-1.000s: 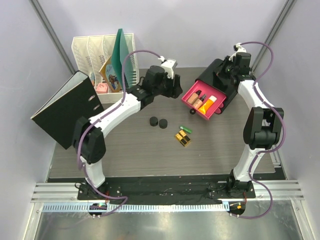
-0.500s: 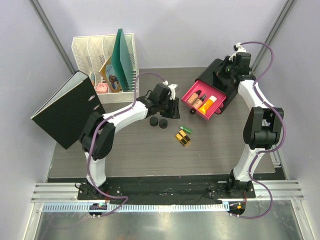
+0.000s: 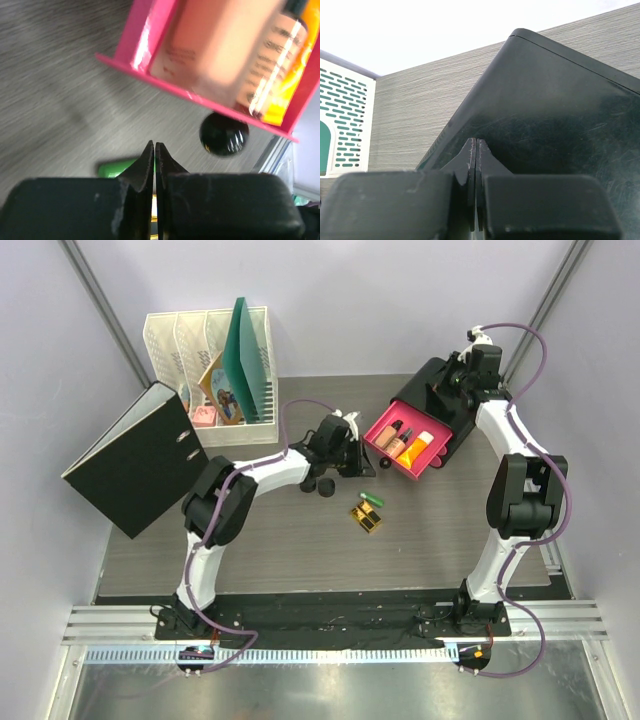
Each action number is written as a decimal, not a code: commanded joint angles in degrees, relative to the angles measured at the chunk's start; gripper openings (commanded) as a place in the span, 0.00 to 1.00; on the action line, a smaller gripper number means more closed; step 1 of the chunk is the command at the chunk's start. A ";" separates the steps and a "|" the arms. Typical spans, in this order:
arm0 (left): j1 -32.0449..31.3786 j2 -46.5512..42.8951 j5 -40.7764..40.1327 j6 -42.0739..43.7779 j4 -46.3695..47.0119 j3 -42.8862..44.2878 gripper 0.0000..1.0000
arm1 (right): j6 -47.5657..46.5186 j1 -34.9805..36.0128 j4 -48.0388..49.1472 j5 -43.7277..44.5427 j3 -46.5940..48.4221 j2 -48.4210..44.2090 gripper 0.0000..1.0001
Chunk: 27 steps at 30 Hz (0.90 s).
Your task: Organize the makeup
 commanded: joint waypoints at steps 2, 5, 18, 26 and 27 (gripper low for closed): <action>-0.38 3.01 1.57 -9.90 13.44 0.82 0.00 | -2.72 0.66 -24.06 3.32 -6.06 6.63 0.01; -0.55 2.67 1.48 -11.33 16.35 1.07 0.00 | -2.81 0.66 -23.97 3.41 -6.06 6.54 0.01; -1.87 3.19 0.07 -14.14 16.97 9.86 0.00 | -2.90 0.66 -23.97 3.67 -6.15 6.81 0.01; -2.05 8.37 -1.25 -15.19 15.83 17.58 0.00 | -2.72 0.57 -23.97 3.14 -6.15 7.07 0.01; -1.96 9.34 -1.25 -15.72 15.92 19.25 0.00 | -2.72 0.66 -23.97 3.14 -6.15 7.07 0.01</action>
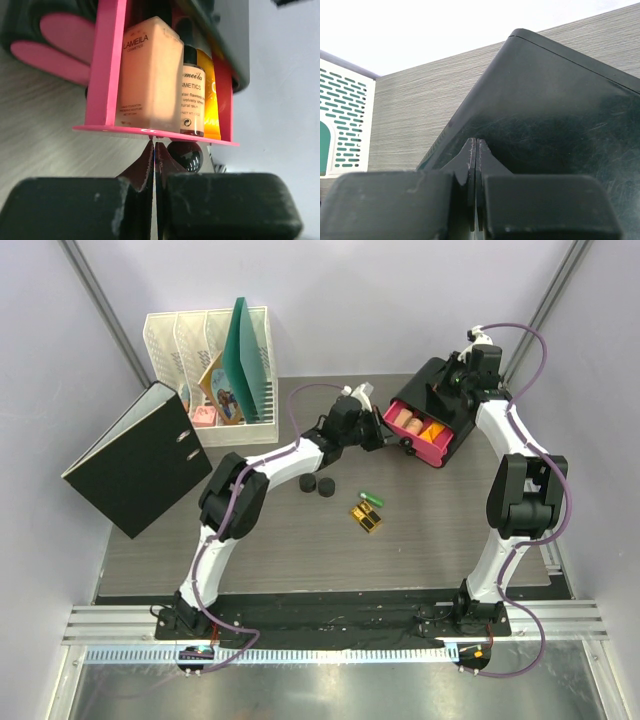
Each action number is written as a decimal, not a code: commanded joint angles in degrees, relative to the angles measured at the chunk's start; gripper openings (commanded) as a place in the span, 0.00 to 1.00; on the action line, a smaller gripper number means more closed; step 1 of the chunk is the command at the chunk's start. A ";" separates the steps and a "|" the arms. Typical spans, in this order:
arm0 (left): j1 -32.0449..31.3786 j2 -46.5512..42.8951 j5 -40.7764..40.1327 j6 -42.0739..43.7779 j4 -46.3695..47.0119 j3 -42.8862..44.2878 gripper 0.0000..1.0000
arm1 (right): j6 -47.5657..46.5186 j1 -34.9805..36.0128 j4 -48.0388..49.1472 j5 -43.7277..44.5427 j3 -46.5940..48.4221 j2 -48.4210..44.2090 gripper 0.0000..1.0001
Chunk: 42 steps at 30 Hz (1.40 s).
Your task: Organize the makeup
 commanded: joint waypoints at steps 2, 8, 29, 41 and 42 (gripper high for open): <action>-0.54 5.00 0.17 -3.70 5.73 8.12 0.00 | -2.72 0.64 -23.97 3.03 -6.19 6.98 0.01; -0.45 10.45 -0.36 -3.96 4.77 16.29 0.00 | -2.63 0.64 -23.97 3.03 -6.28 6.98 0.01; -0.02 6.25 3.43 -3.18 7.66 7.63 0.01 | -2.63 0.64 -23.97 2.59 -6.11 7.42 0.01; 0.51 10.27 2.81 -10.73 12.85 8.46 0.47 | -2.63 0.99 -23.88 2.24 -6.11 7.69 0.01; 0.51 10.80 2.64 -11.17 12.85 9.09 0.49 | -2.54 0.99 -23.88 2.24 -6.11 7.69 0.01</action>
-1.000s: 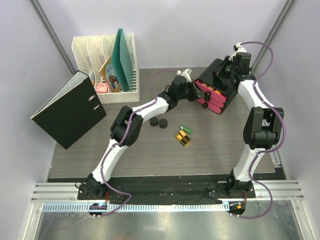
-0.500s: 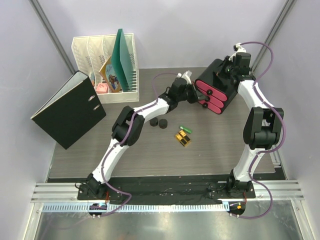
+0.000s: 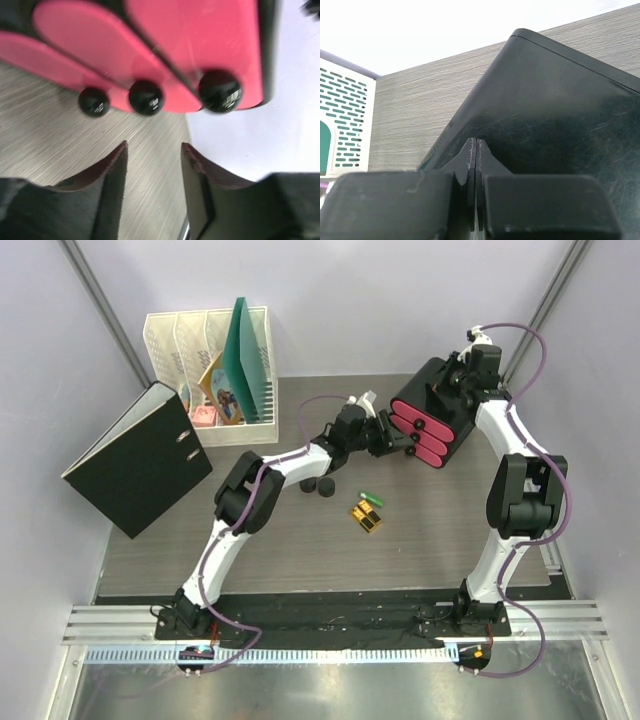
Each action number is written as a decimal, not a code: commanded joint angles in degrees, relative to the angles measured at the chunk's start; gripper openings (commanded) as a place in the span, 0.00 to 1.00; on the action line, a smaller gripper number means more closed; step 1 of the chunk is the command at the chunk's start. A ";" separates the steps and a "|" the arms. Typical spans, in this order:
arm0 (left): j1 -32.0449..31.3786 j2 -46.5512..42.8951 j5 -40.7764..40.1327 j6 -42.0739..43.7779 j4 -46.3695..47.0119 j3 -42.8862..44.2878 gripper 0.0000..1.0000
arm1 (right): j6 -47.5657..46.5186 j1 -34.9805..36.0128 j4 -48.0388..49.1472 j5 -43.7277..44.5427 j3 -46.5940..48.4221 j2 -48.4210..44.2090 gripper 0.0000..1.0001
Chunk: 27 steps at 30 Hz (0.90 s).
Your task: Organize the makeup
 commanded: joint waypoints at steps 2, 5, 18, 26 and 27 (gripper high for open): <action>0.27 2.11 -0.34 -3.44 5.86 5.42 0.50 | -2.63 0.88 -23.95 2.29 -6.19 7.58 0.01; 0.36 3.95 -0.60 -4.76 7.01 7.70 0.50 | -2.54 0.88 -23.95 2.37 -6.28 7.49 0.01; 0.27 7.65 -2.89 -2.91 2.35 12.98 0.52 | -2.63 0.88 -23.95 2.37 -6.19 7.75 0.01; -0.52 11.78 -2.28 -2.83 0.42 19.22 0.41 | -2.63 0.88 -23.95 2.46 -6.28 7.75 0.01; -0.69 11.78 -2.10 -2.74 0.07 19.40 0.35 | -2.72 0.88 -23.95 2.64 -6.28 7.75 0.01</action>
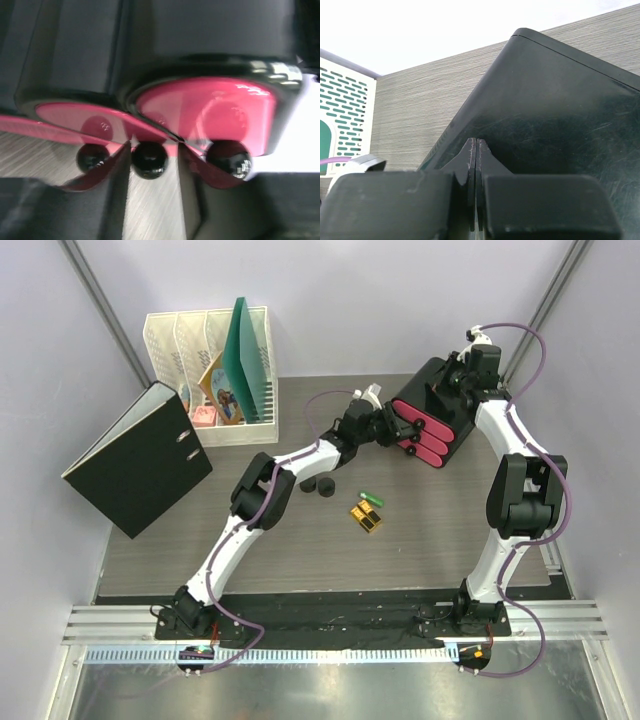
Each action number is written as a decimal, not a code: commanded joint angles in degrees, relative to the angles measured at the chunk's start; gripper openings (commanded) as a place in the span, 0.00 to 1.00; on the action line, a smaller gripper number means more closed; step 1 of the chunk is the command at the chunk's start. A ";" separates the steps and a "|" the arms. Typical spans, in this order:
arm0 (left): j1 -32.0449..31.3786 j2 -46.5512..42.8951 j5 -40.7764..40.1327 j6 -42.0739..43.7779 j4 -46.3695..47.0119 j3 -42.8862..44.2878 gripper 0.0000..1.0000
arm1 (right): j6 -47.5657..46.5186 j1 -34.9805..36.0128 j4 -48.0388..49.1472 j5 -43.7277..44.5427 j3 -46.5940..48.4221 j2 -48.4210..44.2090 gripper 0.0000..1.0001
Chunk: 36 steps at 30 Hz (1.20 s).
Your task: Organize the makeup
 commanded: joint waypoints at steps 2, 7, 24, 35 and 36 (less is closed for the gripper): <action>-0.65 0.59 1.09 0.78 0.15 2.68 0.29 | -2.72 0.77 -23.97 2.64 -6.37 7.75 0.01; -0.65 -0.99 1.89 2.45 0.15 -0.83 0.19 | -2.72 0.77 -23.97 2.64 -6.19 7.93 0.01; -0.21 -14.69 4.70 11.06 -0.20 -21.13 0.00 | -2.63 0.68 -23.97 2.64 -6.11 8.02 0.01; -0.12 -24.45 4.08 15.28 0.85 -35.81 0.00 | -2.63 0.77 -24.06 2.29 -6.72 8.02 0.01; -0.12 -24.72 3.91 15.81 1.03 -36.08 0.00 | -2.63 0.77 -24.06 2.29 -6.63 8.10 0.01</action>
